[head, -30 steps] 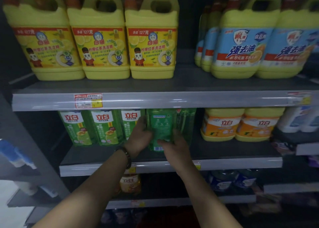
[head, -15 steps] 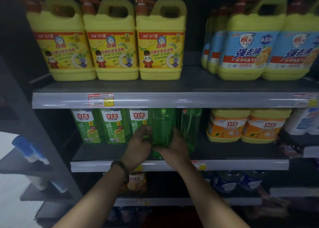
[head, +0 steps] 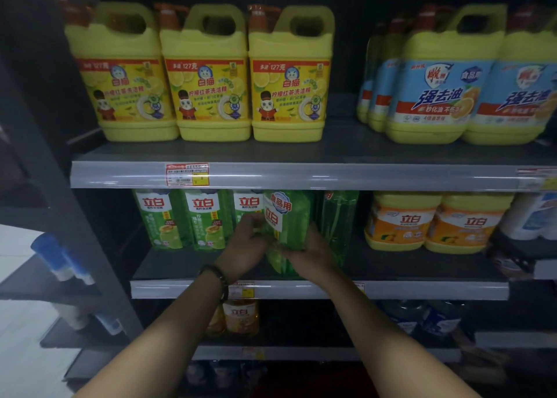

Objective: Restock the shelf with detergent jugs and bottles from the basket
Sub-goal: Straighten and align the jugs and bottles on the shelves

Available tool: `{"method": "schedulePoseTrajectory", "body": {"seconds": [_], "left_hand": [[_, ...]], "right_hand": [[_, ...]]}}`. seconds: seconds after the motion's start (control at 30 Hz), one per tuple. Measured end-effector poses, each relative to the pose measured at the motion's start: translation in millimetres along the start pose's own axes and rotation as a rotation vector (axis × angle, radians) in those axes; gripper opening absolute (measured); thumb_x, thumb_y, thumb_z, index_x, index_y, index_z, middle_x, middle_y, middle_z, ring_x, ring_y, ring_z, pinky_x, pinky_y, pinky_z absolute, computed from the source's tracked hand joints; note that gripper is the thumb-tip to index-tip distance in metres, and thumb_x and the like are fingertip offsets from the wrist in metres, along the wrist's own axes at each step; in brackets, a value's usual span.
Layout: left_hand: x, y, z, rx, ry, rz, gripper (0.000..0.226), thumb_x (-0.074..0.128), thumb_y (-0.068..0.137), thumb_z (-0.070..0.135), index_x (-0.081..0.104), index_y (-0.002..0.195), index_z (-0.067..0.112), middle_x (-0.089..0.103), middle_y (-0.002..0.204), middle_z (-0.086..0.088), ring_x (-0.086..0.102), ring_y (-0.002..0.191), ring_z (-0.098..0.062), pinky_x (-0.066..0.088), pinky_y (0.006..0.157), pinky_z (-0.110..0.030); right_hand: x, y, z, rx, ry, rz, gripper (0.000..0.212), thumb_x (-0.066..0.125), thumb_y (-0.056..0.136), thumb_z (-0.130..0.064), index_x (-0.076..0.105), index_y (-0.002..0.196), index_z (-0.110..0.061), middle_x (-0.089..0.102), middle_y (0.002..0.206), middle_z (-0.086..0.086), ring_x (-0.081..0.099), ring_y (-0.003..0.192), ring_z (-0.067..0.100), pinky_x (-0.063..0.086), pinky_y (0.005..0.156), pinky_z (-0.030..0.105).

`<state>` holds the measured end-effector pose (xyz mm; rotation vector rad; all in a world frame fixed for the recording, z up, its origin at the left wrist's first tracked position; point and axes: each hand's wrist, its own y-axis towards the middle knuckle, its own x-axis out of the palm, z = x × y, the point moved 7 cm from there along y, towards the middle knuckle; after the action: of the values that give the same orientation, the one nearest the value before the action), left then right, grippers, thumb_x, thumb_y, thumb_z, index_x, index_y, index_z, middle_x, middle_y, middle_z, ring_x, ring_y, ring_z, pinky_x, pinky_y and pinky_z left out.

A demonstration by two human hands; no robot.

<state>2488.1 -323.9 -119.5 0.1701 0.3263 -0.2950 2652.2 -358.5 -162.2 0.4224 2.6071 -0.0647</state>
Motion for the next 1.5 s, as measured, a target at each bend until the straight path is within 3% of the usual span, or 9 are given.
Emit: {"method": "schedulePoseTrajectory", "body": {"seconds": [0.1, 0.27, 0.47, 0.6, 0.67, 1.03, 1.3, 1.4, 1.5], "left_hand": [[8.0, 0.5, 10.5, 0.001, -0.009, -0.057, 0.042, 0.065, 0.092, -0.004, 0.059, 0.117, 0.029, 0.066, 0.116, 0.013, 0.062, 0.106, 0.010, 0.050, 0.077, -0.007], [13.1, -3.3, 13.7, 0.064, 0.015, -0.090, 0.051, 0.062, 0.095, -0.009, 0.054, 0.104, 0.041, 0.062, 0.108, 0.022, 0.058, 0.087, 0.028, 0.049, 0.072, -0.002], [10.1, -15.7, 16.0, 0.175, 0.008, -0.049, 0.047, 0.073, 0.090, 0.001, 0.066, 0.116, 0.039, 0.074, 0.118, 0.014, 0.067, 0.111, 0.007, 0.058, 0.091, -0.021], [-1.7, -30.4, -10.9, 0.115, 0.004, 0.030, 0.062, 0.076, 0.079, 0.029, 0.049, 0.124, 0.062, 0.053, 0.131, 0.017, 0.057, 0.127, -0.013, 0.055, 0.106, -0.042], [-9.8, -36.8, -26.8, 0.079, 0.046, 0.069, 0.072, 0.077, 0.079, 0.033, 0.042, 0.139, 0.050, 0.044, 0.134, 0.008, 0.046, 0.132, -0.016, 0.048, 0.112, -0.049], [-103.7, -65.8, -66.6, 0.001, 0.086, 0.298, 0.098, 0.065, 0.063, 0.057, 0.031, 0.154, 0.042, 0.037, 0.136, 0.010, 0.035, 0.141, -0.019, 0.035, 0.121, -0.056], [-156.2, -76.6, -82.2, 0.020, 0.092, 0.374, 0.086, 0.073, 0.067, 0.047, 0.029, 0.138, 0.065, 0.044, 0.136, 0.005, 0.031, 0.131, -0.006, 0.033, 0.111, -0.024], [-169.1, -76.8, -88.1, 0.032, 0.119, 0.371, 0.079, 0.071, 0.073, 0.031, 0.036, 0.139, 0.055, 0.050, 0.127, 0.019, 0.034, 0.123, -0.008, 0.030, 0.096, -0.008], [-183.4, -75.7, -92.0, 0.023, 0.123, 0.390, 0.074, 0.071, 0.076, 0.022, 0.041, 0.140, 0.045, 0.054, 0.126, 0.012, 0.035, 0.117, -0.010, 0.029, 0.090, 0.001]], "right_hand": [[-4.6, 1.1, -0.8, 0.014, 0.062, -0.093, 0.069, 0.091, 0.083, -0.035, 0.057, 0.142, -0.025, 0.071, 0.133, -0.006, 0.068, 0.119, 0.017, 0.057, 0.102, 0.038], [-7.5, -14.6, 2.7, -0.023, -0.172, 0.061, 0.050, 0.075, 0.092, -0.054, 0.070, 0.131, -0.023, 0.077, 0.122, -0.002, 0.074, 0.109, 0.021, 0.061, 0.086, 0.032], [-2.6, -27.4, 6.1, -0.062, -0.162, 0.170, 0.026, 0.064, 0.103, -0.026, 0.072, 0.125, -0.015, 0.077, 0.116, 0.009, 0.074, 0.103, 0.029, 0.061, 0.085, 0.039], [15.0, -33.3, 3.1, -0.112, -0.115, 0.117, 0.035, 0.063, 0.105, -0.020, 0.064, 0.141, -0.018, 0.074, 0.129, 0.004, 0.071, 0.113, 0.025, 0.059, 0.094, 0.038], [25.7, -32.9, -0.1, -0.146, -0.113, 0.112, 0.037, 0.063, 0.105, -0.020, 0.063, 0.142, -0.021, 0.075, 0.129, 0.001, 0.072, 0.114, 0.024, 0.059, 0.096, 0.040], [129.7, -22.7, -52.0, -0.283, -0.052, 0.006, 0.036, 0.065, 0.105, -0.026, 0.064, 0.141, -0.025, 0.070, 0.139, -0.005, 0.064, 0.128, 0.014, 0.053, 0.107, 0.031], [192.0, -14.1, -81.9, -0.284, -0.110, -0.060, 0.030, 0.062, 0.105, -0.020, 0.069, 0.134, -0.021, 0.074, 0.131, 0.000, 0.067, 0.120, 0.019, 0.054, 0.098, 0.029], [208.8, -12.6, -89.6, -0.289, -0.117, -0.062, 0.029, 0.062, 0.105, -0.020, 0.069, 0.133, -0.020, 0.074, 0.130, 0.002, 0.067, 0.120, 0.020, 0.055, 0.098, 0.031], [224.5, -10.5, -97.0, -0.291, -0.125, -0.065, 0.029, 0.062, 0.105, -0.019, 0.068, 0.133, -0.018, 0.072, 0.131, 0.003, 0.065, 0.121, 0.020, 0.054, 0.100, 0.031]]}}
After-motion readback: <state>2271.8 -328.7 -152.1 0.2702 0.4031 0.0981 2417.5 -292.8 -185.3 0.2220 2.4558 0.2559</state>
